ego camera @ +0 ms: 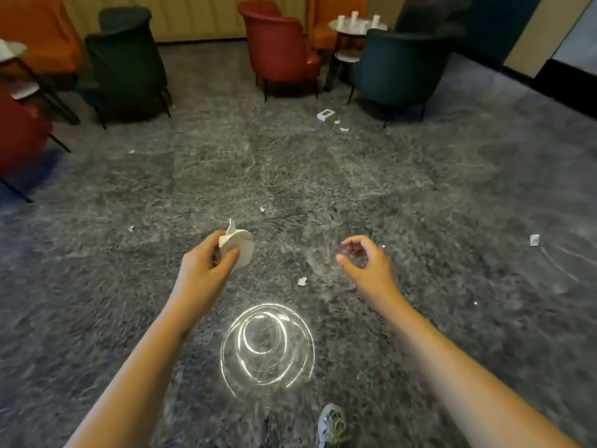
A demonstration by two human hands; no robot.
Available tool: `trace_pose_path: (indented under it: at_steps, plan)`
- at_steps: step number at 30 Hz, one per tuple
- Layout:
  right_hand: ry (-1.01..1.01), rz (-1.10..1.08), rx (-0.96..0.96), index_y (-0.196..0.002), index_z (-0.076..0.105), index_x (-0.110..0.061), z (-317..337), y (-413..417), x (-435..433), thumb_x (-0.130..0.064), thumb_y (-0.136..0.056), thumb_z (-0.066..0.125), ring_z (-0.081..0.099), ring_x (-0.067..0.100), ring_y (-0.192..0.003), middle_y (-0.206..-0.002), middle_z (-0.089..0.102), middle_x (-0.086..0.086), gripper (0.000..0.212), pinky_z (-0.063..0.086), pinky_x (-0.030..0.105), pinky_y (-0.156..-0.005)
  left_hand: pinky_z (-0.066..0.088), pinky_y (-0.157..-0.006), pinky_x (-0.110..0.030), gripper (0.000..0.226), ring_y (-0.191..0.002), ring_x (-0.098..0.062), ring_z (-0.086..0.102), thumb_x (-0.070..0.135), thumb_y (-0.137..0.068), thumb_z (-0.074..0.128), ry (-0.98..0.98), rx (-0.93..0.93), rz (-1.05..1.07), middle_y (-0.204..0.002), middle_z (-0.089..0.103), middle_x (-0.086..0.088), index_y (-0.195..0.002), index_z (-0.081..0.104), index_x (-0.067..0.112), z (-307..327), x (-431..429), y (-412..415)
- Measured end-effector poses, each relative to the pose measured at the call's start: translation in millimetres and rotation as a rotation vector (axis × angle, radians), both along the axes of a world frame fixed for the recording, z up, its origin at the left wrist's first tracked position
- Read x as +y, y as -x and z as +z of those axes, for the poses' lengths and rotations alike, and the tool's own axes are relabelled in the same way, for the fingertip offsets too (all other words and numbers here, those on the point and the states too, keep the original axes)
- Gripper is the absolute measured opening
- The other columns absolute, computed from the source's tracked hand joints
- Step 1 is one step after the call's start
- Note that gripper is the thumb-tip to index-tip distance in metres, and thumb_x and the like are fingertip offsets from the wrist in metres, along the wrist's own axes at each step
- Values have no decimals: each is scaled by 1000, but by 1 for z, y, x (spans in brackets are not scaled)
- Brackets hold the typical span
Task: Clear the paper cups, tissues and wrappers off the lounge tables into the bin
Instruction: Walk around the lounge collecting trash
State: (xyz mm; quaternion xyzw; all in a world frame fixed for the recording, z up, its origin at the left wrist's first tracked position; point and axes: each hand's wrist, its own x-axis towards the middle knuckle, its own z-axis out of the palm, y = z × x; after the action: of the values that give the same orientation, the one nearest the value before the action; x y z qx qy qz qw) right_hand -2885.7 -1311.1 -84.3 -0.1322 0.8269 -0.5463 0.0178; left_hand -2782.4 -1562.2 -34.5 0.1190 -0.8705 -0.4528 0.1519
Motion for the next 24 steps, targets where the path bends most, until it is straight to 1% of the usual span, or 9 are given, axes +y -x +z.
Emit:
trace_pose_path:
  at_steps: [2, 3, 9, 13, 15, 17, 19, 21, 24]
  plan:
    - [-12, 4, -24, -87, 55, -30, -7, 40, 3, -19, -82, 67, 52, -5, -79, -86, 57, -9, 18, 40, 7, -68, 34, -52, -8, 14, -60, 6, 50, 18, -91, 57, 12, -13, 1, -71, 57, 9, -93, 56, 31, -2, 4, 39]
    - [-25, 13, -28, -88, 56, -28, -11, 61, 3, -19, -81, 67, 52, -4, -80, -86, 57, -9, 17, 40, 8, -69, 34, -50, -7, 14, -59, 8, 49, 18, -91, 57, 14, -25, 5, -70, 56, 11, -92, 56, 31, -2, 5, 58]
    - [-108, 76, -78, -92, 57, -20, -28, 167, -17, -17, -81, 67, 51, -1, -79, -85, 56, -8, 15, 40, 11, -70, 34, -52, -9, 18, -60, 6, 49, 21, -92, 55, 3, -65, 40, -69, 55, 6, -86, 52, 38, -11, -4, 149]
    - [-149, 113, -81, -95, 58, -17, -43, 225, -39, -15, -81, 68, 54, 8, -82, -88, 57, -5, 17, 44, 20, -75, 36, -54, -7, 13, -61, 7, 49, 21, -92, 56, -12, -91, 47, -69, 56, 10, -100, 57, 30, -28, -22, 206]
    - [-187, 141, -77, -98, 58, -16, -54, 250, -49, -15, -81, 68, 55, 12, -86, -89, 57, -5, 20, 45, 23, -78, 35, -53, -7, 13, -60, 7, 49, 20, -91, 56, -11, -104, 36, -68, 55, 11, -101, 58, 28, -40, -33, 237]
    - [-206, 165, -77, -100, 58, -17, -66, 276, -59, -16, -81, 69, 55, 12, -88, -90, 57, -6, 22, 44, 20, -78, 35, -53, -6, 12, -60, 9, 49, 20, -91, 56, -10, -119, 34, -67, 54, 12, -100, 56, 28, -54, -44, 270]
    - [-209, 176, -92, -100, 58, -18, -77, 300, -67, -16, -81, 69, 55, 11, -89, -91, 57, -7, 23, 42, 12, -77, 35, -54, -4, 15, -61, 11, 50, 19, -91, 57, -16, -144, 27, -68, 54, 12, -100, 54, 30, -69, -54, 301]
    - [-219, 185, -97, -101, 58, -16, -87, 324, -75, -15, -80, 69, 56, 13, -90, -91, 57, -5, 24, 43, 11, -77, 35, -54, -5, 13, -61, 10, 49, 20, -91, 56, -12, -176, 10, -68, 53, 11, -100, 55, 29, -83, -62, 330]
    - [-237, 199, -124, -102, 60, -12, -109, 357, -88, -14, -79, 70, 56, 17, -91, -91, 58, -2, 26, 47, 29, -83, 34, -54, -10, 8, -60, 3, 48, 21, -91, 56, 8, -231, -8, -66, 53, 6, -98, 57, 21, -110, -73, 368]
